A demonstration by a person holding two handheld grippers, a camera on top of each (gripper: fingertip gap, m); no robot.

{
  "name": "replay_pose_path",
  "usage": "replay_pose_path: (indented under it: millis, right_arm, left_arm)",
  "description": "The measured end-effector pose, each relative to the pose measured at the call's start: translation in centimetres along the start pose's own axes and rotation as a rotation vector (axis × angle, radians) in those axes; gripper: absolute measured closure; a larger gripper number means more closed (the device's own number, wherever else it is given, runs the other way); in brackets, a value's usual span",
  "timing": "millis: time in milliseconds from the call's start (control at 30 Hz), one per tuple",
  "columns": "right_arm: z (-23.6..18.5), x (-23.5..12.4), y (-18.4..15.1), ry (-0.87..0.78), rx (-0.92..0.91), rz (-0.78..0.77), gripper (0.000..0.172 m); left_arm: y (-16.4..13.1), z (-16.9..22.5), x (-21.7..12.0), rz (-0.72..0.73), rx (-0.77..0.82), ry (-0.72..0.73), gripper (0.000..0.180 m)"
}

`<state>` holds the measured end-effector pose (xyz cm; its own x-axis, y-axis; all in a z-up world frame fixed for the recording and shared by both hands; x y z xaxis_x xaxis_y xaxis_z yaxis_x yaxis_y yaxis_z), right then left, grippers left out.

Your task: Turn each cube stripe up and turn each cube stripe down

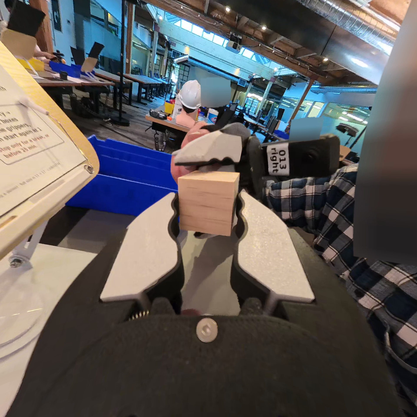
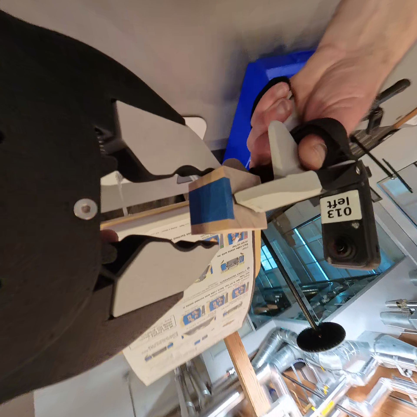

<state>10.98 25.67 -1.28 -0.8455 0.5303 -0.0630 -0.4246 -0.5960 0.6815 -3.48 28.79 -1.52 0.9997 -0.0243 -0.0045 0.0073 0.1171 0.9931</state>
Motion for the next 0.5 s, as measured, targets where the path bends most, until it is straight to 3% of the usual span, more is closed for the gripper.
replay_pose_path:
  millis: [133,233,367,500]
  right_arm:
    - [-0.7,0.0,-0.2,-0.029,-0.149,-0.043,0.126]
    - [-0.5,-0.1,0.0,-0.01,-0.127,-0.058,0.127]
    - [2.0,-0.7,-0.8,0.009,0.0,-0.105,0.126]
    - [7.1,-2.1,-3.6,-0.021,0.246,-0.252,0.126]
  left_arm:
    - [-0.5,-0.1,0.4,-0.013,-0.056,-0.036,0.133]
    - [-0.5,-0.2,0.4,0.022,-0.078,-0.049,0.133]
    - [-0.2,-0.5,-0.3,-0.01,-0.041,0.028,0.131]
    - [0.7,-0.4,-1.5,0.015,-0.008,0.071,0.136]
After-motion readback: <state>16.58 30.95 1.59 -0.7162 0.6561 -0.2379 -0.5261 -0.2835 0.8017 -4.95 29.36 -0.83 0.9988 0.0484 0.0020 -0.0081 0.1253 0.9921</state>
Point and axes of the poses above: each gripper's, where its closed fingertips meet, x out along the fingers, y out of its top, z = x × y across the jaws, the point moved 9 cm from there along -x, back along the fingers, and after that the axes turned 11 degrees about x, right-handed, at the moved point
